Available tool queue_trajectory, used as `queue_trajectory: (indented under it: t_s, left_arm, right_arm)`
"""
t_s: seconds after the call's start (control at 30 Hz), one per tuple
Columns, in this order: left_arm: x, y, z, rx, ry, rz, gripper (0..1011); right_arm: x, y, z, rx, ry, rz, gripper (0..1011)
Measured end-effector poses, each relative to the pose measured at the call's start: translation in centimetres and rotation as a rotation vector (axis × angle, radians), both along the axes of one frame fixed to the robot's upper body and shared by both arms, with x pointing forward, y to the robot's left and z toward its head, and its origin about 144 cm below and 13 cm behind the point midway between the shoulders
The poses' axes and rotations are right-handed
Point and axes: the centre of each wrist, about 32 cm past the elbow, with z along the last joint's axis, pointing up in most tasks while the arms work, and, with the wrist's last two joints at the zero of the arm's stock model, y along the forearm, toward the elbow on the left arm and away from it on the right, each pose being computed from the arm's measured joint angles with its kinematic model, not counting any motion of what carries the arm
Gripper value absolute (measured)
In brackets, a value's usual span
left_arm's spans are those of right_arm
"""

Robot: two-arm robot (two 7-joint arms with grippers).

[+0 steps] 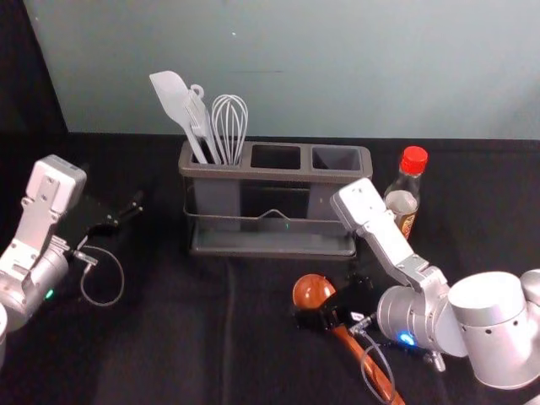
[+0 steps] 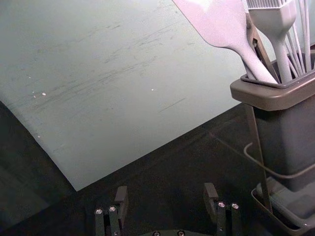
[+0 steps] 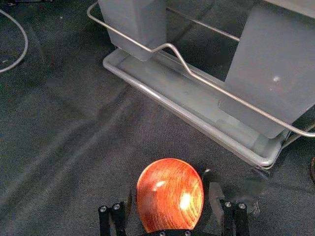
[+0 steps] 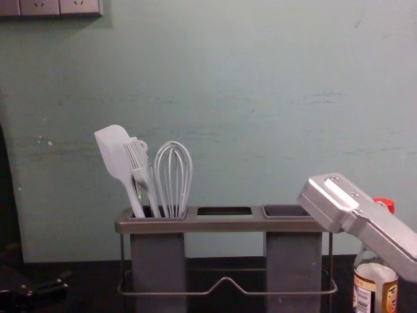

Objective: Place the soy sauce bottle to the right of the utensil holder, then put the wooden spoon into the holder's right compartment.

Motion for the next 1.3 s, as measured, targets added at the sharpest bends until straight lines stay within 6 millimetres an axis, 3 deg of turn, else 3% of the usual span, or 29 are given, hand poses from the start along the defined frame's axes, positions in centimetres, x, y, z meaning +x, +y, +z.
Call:
queue_trajectory:
  t_s: [1.0,1.3]
  left_arm:
    - [0.0,0.0,0.0,0.0,0.0,0.0,1005]
    - [0.0,0.0,0.0,0.0,0.0,0.0,1005]
  right_arm:
    - [0.35,0.41,-0.49,-0.023,-0.006,0.017,1004]
    - [0.34,0.39,-0.46,-0.022,-0.005,0.016,838]
